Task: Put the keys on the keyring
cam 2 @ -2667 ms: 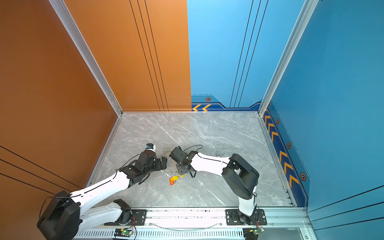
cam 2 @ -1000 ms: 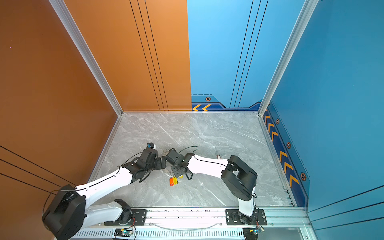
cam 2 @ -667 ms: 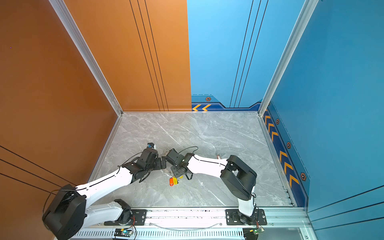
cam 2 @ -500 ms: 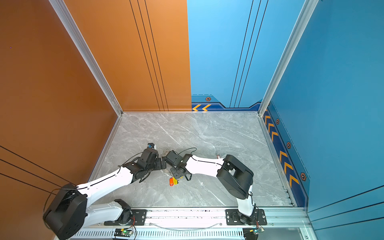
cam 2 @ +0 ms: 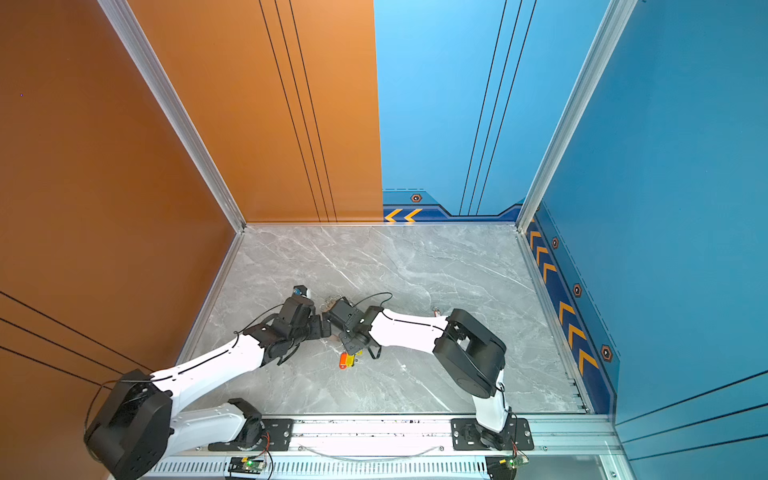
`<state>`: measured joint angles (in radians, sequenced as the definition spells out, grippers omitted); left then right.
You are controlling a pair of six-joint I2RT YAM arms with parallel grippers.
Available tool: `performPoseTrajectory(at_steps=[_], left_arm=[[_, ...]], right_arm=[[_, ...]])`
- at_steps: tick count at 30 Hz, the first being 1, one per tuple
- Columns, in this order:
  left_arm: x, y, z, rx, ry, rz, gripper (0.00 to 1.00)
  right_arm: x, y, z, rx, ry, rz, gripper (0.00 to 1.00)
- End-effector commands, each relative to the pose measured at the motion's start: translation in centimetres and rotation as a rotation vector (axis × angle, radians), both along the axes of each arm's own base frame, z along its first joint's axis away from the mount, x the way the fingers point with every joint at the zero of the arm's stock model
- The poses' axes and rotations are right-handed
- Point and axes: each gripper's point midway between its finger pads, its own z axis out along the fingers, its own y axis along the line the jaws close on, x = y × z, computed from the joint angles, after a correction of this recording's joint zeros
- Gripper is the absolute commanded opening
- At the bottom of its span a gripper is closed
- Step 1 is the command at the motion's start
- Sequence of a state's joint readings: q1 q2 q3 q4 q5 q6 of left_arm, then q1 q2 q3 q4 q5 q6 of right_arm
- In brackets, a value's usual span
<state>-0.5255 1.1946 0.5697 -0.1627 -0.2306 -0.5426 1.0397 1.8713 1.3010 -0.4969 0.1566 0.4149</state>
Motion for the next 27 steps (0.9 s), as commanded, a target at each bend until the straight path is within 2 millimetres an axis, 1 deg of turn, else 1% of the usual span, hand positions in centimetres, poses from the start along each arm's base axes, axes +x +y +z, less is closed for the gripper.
performPoseTrajectory(at_steps=[1,4,5,6,11,14,15,19,23,27], left_arm=[[-1.0,1.2,0.0,0.030,0.017,0.002,0.99],[-0.9,1.7,1.3,0.002,-0.041,0.017,0.98],[-0.9,1.6,1.7,-0.020,-0.069,0.017,0.98],[-0.6,1.5,2.4,-0.046,-0.106,0.018,0.98],[-0.5,0.8,4.3,-0.108,-0.187,-0.015,0.98],[-0.7,0.1,4.9,-0.126,-0.205,-0.055,0.99],[-0.7,-0.2,5.1,-0.138,-0.212,-0.074,0.99],[-1.1,-2.8,6.0,-0.206,-0.247,-0.189,0.99],[-1.6,-5.7,7.6,-0.237,-0.306,-0.315,0.98],[-2.4,-7.8,9.4,-0.242,-0.378,-0.429,0.96]], right_arm=[[1.7,-0.1,6.5,0.075,-0.149,-0.021,0.00],[1.7,-0.3,9.9,0.140,-0.222,-0.010,0.00],[1.6,-0.3,10.7,0.165,-0.237,-0.004,0.00],[1.5,-0.2,11.0,0.184,-0.237,0.005,0.00],[2.2,-1.1,9.9,0.161,-0.200,-0.030,0.00],[2.0,-1.1,10.3,0.178,-0.200,-0.023,0.00],[1.9,-1.1,10.6,0.184,-0.202,-0.023,0.00],[1.8,-1.3,11.5,0.199,-0.214,-0.019,0.00],[1.6,-1.9,12.3,0.197,-0.224,-0.024,0.00],[1.6,-2.8,13.5,0.193,-0.244,-0.038,0.00]])
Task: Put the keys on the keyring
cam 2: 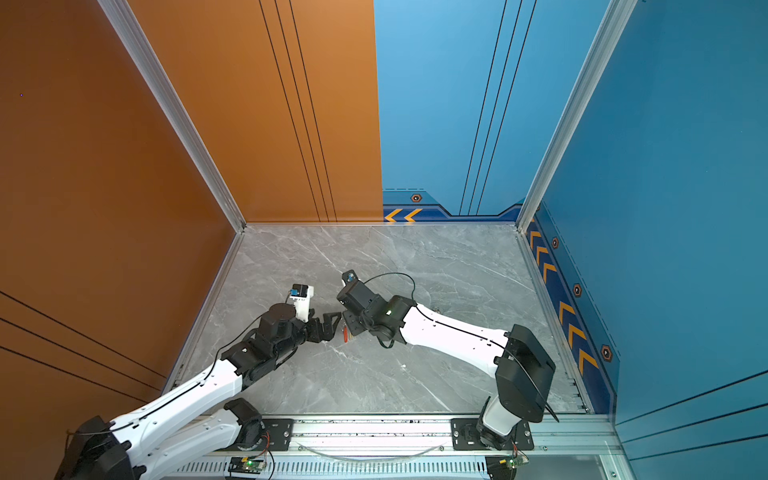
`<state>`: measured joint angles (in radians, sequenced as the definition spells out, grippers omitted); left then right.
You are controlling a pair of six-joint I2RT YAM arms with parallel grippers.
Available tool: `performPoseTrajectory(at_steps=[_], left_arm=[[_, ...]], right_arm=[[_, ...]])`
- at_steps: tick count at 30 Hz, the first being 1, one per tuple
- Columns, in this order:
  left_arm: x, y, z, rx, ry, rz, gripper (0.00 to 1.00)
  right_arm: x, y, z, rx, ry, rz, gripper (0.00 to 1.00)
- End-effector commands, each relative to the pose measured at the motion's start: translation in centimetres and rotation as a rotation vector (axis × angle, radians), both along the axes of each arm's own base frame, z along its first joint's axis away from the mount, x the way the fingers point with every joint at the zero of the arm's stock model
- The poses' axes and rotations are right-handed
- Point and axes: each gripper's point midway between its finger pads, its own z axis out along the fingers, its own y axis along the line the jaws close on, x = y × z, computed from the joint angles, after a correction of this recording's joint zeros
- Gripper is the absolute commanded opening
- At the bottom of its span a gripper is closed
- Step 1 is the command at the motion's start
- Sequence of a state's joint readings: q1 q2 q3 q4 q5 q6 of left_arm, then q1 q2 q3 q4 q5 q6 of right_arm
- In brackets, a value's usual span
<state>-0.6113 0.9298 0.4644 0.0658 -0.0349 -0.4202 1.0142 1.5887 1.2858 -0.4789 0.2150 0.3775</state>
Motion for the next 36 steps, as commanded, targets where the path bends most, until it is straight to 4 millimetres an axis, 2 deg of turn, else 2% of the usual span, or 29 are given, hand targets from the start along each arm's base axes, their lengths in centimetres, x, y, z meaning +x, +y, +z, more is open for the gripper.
performPoseTrajectory(at_steps=[1,7,13,20,26,28,36], left_arm=[[-0.7,-2.2,2.3,-0.012,-0.111,-0.127,0.96],[-2.0,-4.2,3.9,-0.025,-0.214,-0.252,0.93],[-2.3,-3.8,5.0,-0.061,-0.303,-0.244,0.90],[-3.2,-3.4,6.2,-0.114,-0.403,-0.264,0.87],[-3.7,-4.7,6.8,-0.155,-0.387,-0.361,0.88],[-3.7,-5.1,6.6,-0.162,-0.370,-0.390,0.78],[-3.5,-5.8,6.2,-0.191,-0.311,-0.443,0.67]], right_arm=[[0.1,-1.4,2.2,-0.004,-0.044,-0.019,0.00],[-0.2,-1.9,3.9,0.018,-0.064,-0.013,0.00],[-0.9,-2.3,4.8,0.016,-0.089,0.042,0.00],[-2.5,-2.7,4.5,0.034,-0.129,0.202,0.00],[-3.2,-3.0,5.1,0.122,-0.222,0.291,0.00],[-3.3,-3.2,5.6,0.135,-0.246,0.297,0.00],[-4.0,-3.4,5.6,0.159,-0.273,0.342,0.00]])
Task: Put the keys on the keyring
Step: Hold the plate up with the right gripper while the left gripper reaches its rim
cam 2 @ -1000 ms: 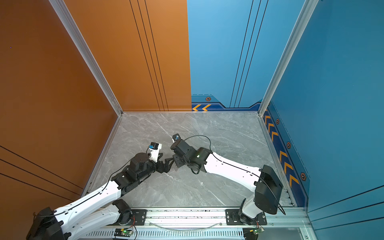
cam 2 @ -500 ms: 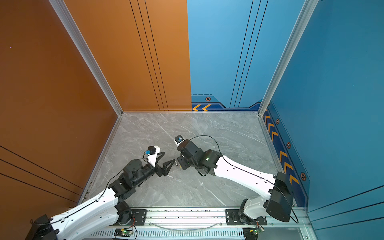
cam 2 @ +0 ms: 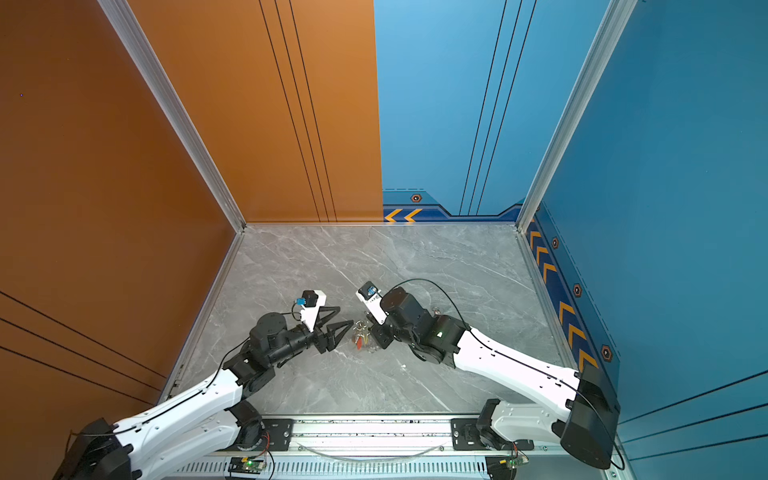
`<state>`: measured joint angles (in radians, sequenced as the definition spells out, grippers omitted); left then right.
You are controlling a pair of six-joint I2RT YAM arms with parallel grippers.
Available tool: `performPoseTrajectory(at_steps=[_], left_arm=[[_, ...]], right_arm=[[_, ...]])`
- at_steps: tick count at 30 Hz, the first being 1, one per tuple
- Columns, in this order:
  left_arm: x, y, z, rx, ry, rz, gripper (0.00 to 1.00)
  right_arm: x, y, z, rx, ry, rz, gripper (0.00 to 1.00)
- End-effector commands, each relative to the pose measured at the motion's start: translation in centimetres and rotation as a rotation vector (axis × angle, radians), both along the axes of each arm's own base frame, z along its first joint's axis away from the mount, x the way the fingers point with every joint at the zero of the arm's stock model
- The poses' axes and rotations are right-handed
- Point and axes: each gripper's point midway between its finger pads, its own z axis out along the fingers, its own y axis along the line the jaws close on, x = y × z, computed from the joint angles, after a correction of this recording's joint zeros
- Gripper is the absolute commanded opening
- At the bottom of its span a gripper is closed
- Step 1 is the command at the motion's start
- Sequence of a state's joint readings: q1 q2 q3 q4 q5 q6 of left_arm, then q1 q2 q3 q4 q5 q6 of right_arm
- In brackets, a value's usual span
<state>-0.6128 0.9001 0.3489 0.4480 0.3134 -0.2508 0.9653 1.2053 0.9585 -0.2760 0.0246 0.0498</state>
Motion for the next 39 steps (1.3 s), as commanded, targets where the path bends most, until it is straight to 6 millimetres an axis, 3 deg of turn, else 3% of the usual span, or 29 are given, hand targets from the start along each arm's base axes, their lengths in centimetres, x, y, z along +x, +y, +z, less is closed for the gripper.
performPoseTrajectory(at_steps=[1,13,24,29,39], left_arm=[[-0.4,-0.7,1.8,-0.042,-0.024,-0.061,0.66],[-0.9,-0.9,1.7,-0.047,-0.019,-0.115,0.61],[-2.7,-3.0,2.1,-0.086,0.018,-0.313,0.55],[-4.1,-3.8,2.3,-0.095,0.036,-0.421,0.52],[-3.9,-4.6,2.9,-0.083,0.037,-0.496,0.46]], right_arm=[[-0.1,0.4,1.6,0.060,-0.062,0.041,0.00],[-1.0,0.2,1.0,0.101,-0.120,0.130,0.00],[-2.3,0.6,-0.9,0.140,-0.086,0.253,0.00],[-2.4,0.2,-0.9,0.163,-0.070,0.285,0.00],[-2.7,-0.4,0.2,0.199,-0.081,0.359,0.00]])
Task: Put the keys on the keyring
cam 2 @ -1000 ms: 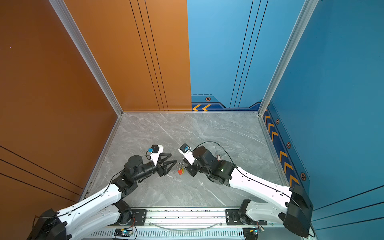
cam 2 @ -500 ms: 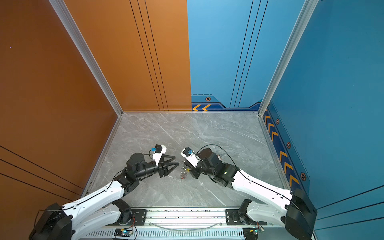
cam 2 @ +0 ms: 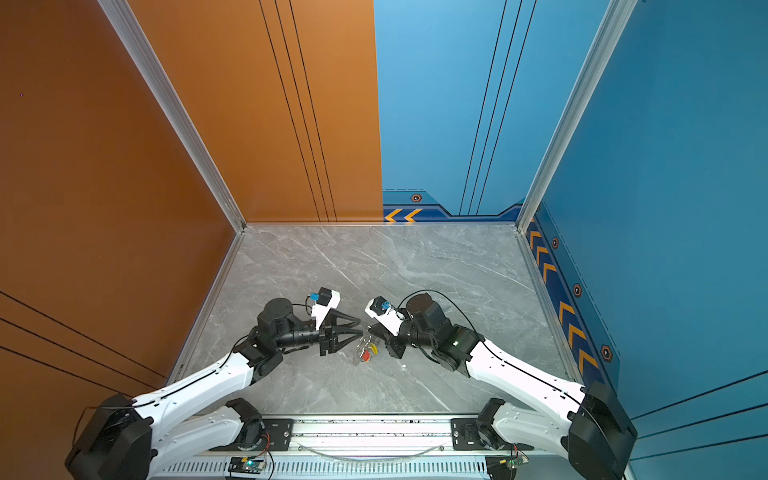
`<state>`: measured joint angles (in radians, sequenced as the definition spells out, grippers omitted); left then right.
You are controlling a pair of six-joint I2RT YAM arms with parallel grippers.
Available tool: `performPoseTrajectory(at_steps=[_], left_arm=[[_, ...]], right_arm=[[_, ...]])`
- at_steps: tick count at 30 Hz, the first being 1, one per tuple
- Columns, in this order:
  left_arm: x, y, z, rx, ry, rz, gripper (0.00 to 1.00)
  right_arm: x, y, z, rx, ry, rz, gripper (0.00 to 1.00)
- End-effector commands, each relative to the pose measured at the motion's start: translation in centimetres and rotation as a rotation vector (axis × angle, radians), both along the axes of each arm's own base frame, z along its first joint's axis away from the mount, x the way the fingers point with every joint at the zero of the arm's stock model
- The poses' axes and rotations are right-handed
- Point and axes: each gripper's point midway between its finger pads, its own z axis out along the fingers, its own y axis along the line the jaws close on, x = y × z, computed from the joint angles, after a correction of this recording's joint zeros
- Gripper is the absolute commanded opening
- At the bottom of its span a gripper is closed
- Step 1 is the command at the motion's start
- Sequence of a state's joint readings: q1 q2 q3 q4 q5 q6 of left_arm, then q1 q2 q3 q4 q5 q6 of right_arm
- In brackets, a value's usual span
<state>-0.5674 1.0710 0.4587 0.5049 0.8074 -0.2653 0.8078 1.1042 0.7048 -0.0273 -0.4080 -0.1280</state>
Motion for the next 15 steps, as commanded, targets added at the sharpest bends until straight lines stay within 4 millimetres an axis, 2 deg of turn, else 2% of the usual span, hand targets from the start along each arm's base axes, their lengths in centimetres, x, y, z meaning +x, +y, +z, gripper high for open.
performPoseTrajectory(at_steps=[1,6,15], left_arm=[[0.0,-0.4,1.1,-0.007,-0.033,-0.061,0.45],[0.8,0.0,1.5,-0.001,-0.060,-0.038,0.42],[0.5,-0.5,0.8,0.019,-0.108,-0.074,0.41]], right_arm=[[-0.2,0.2,2.7,0.067,-0.061,0.056,0.00],[0.1,-0.1,3.3,0.078,-0.066,0.064,0.00],[0.2,-0.1,3.7,0.079,-0.085,0.078,0.00]])
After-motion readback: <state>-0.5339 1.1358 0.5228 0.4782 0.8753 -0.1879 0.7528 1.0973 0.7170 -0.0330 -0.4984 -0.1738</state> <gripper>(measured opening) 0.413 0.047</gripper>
